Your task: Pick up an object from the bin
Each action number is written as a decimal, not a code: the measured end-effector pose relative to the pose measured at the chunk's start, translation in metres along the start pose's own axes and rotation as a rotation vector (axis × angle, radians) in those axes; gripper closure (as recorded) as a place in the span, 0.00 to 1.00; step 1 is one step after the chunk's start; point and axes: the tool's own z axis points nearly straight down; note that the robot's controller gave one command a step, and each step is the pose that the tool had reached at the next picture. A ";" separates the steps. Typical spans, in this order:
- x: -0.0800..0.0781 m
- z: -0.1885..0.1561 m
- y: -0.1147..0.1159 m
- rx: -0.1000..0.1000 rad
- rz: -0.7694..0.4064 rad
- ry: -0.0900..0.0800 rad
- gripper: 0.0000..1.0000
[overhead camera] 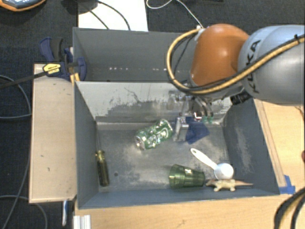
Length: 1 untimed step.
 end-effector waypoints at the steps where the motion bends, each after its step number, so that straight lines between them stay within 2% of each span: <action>1: -0.001 -0.005 0.000 0.000 0.003 -0.008 0.00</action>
Offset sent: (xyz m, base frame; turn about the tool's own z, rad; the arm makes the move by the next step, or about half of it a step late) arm 0.0011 0.0310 -0.1248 -0.4266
